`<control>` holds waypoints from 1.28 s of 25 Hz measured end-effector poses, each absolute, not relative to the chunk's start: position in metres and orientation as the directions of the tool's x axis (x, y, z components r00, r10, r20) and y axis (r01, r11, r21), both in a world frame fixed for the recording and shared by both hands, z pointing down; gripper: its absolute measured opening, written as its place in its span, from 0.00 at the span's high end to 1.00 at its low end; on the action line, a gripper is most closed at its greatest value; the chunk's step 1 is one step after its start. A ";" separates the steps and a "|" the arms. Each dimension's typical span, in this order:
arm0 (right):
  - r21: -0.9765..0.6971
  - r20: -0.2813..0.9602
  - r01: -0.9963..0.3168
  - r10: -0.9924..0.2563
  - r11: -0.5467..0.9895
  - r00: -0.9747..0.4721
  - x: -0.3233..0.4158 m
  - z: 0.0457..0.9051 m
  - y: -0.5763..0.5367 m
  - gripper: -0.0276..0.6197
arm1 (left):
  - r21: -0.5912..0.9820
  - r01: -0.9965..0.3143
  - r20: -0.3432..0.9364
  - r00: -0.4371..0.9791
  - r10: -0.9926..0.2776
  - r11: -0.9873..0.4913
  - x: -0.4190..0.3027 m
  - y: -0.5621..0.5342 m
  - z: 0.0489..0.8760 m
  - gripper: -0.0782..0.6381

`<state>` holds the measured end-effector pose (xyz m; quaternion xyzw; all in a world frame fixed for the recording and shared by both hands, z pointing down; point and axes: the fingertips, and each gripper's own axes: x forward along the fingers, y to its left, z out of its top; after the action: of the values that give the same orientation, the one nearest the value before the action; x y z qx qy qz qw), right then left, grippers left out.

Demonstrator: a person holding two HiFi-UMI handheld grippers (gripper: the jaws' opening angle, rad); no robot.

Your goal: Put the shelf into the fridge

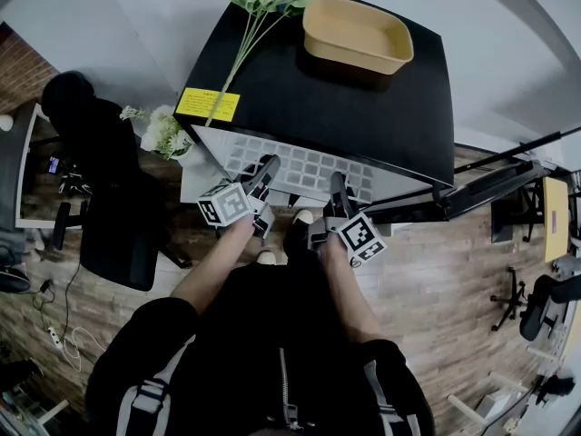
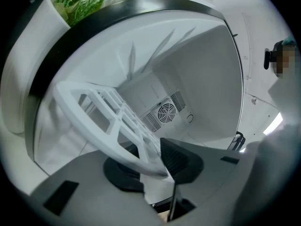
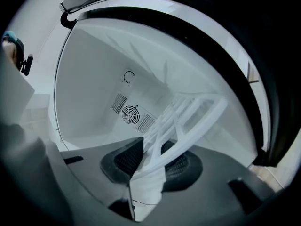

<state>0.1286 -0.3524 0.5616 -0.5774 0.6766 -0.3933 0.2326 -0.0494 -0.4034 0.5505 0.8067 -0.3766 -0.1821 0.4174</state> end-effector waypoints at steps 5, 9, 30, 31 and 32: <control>-0.800 0.142 -0.600 -0.966 0.017 -0.217 0.130 0.562 -0.359 0.77 | 0.811 -0.457 0.017 0.643 -0.765 -0.366 -0.048 -0.411 0.551 0.72; -0.802 0.136 -0.597 -0.968 0.018 -0.212 0.131 0.562 -0.365 0.77 | 0.812 -0.460 0.019 0.637 -0.771 -0.360 -0.048 -0.416 0.552 0.72; -0.793 0.134 -0.610 -0.976 -0.002 -0.171 0.137 0.564 -0.392 0.77 | 0.818 -0.465 0.017 0.606 -0.795 -0.338 -0.043 -0.443 0.556 0.73; -0.791 0.135 -0.611 -0.976 -0.003 -0.169 0.137 0.564 -0.393 0.77 | 0.818 -0.465 0.017 0.606 -0.795 -0.337 -0.043 -0.444 0.556 0.73; -0.790 0.137 -0.613 -0.976 -0.005 -0.168 0.138 0.564 -0.394 0.77 | 0.819 -0.465 0.017 0.607 -0.795 -0.337 -0.043 -0.445 0.557 0.73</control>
<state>0.1381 -0.3937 0.5641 -0.5990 0.6633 -0.3792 0.2395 -0.0426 -0.4451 0.5565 0.7934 -0.3969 -0.1979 0.4169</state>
